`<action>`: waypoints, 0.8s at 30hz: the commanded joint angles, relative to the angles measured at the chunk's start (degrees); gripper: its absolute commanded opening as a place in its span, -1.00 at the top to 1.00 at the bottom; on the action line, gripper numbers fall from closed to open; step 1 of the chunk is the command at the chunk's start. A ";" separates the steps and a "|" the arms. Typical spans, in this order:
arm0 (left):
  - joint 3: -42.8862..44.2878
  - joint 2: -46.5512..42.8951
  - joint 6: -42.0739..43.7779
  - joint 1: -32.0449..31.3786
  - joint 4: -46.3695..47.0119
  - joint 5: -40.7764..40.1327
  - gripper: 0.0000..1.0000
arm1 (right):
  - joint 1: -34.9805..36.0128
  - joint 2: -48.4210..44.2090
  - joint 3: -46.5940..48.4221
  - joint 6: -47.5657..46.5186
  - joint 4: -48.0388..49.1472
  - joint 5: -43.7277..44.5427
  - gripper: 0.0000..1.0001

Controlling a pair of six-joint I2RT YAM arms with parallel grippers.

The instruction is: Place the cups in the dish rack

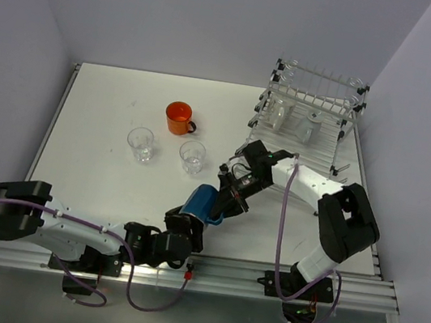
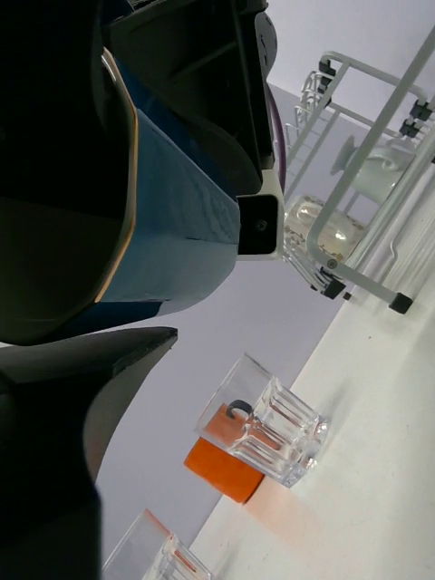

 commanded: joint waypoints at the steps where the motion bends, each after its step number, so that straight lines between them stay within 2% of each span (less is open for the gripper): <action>1: 2.53 -0.31 1.43 -0.30 8.82 -1.73 -0.16 | -0.50 -2.07 2.95 -2.29 1.23 -1.43 1.00; 4: 2.79 0.04 0.90 -0.74 9.61 -2.79 -0.23 | -1.99 -2.42 3.21 -2.82 1.15 -0.82 1.00; 11: 2.79 -0.57 0.55 -1.97 9.45 -4.28 -0.54 | -5.51 -2.68 6.73 -5.89 -1.57 0.23 1.00; 18: 3.05 -1.80 -0.33 -3.02 7.69 -5.95 -0.55 | -9.46 -3.65 7.52 -10.28 -5.00 2.26 1.00; 24: 3.41 -3.82 -3.49 -5.13 3.03 -8.76 -0.55 | -12.01 -5.31 12.52 -15.55 -8.87 4.27 1.00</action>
